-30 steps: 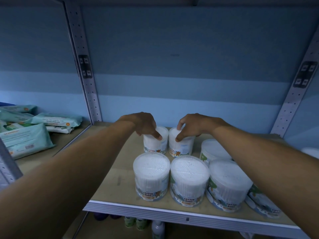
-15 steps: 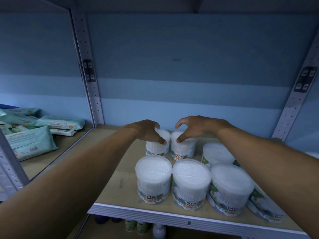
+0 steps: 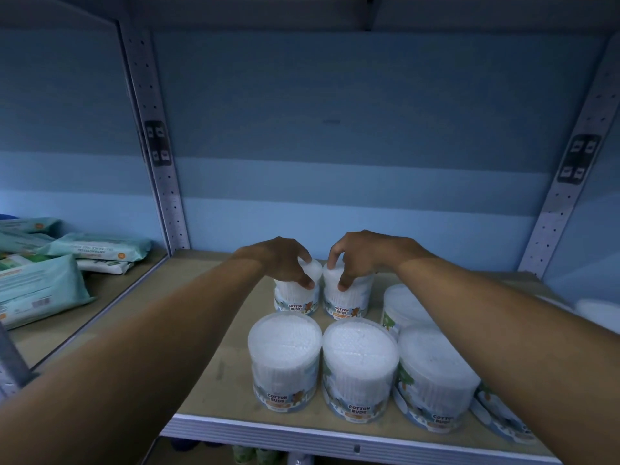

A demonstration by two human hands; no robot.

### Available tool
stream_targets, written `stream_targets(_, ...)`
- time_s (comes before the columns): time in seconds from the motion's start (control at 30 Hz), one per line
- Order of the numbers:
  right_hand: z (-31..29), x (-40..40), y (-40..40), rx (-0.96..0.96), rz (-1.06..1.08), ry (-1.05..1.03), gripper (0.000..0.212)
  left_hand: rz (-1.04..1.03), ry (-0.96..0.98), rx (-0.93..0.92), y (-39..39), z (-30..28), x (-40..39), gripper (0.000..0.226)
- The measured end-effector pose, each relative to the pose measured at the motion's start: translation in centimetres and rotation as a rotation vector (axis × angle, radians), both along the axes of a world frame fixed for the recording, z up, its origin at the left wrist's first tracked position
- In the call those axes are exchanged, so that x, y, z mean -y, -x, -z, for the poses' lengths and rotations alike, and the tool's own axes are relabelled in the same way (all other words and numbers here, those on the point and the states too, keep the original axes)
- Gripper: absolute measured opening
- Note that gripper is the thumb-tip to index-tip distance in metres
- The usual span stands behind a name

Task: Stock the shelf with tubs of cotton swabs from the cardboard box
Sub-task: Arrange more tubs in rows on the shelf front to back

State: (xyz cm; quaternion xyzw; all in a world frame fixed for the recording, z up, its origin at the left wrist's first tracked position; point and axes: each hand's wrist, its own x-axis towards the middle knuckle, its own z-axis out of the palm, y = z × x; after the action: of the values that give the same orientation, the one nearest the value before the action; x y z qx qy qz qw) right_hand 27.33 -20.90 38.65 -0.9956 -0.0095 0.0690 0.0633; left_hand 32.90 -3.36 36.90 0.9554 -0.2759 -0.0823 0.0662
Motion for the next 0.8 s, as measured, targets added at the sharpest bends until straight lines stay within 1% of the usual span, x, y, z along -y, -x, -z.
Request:
stream_targets(0.13,0.4,0.5,-0.3,-0.002,-0.014,-0.003,0.047,0.003,-0.021,0.004,-0.2,-0.1,0.1,0.068)
stream_targets(0.23,0.5,0.9,-0.1,-0.010,-0.018,-0.027,0.053,-0.011,-0.009,0.005,-0.3,0.1,0.0,0.070)
stream_targets(0.33,0.5,1.3,0.1,0.066,0.029,-0.123,0.063,-0.022,0.030,0.026,-0.1,0.4,-0.1,0.077)
stream_targets(0.4,0.8,1.2,0.0,0.109,0.038,-0.147,0.065,-0.033,0.067,0.023,0.0,0.5,-0.3,0.079)
stream_targets(0.57,1.7,0.5,-0.4,0.060,0.025,-0.074,0.054,-0.020,0.058,-0.006,0.0,0.4,-0.2,0.070)
stream_targets(0.8,1.9,0.4,-0.2,0.070,0.033,-0.088,0.050,-0.017,-0.019,-0.019,0.7,-0.4,-0.1,0.069)
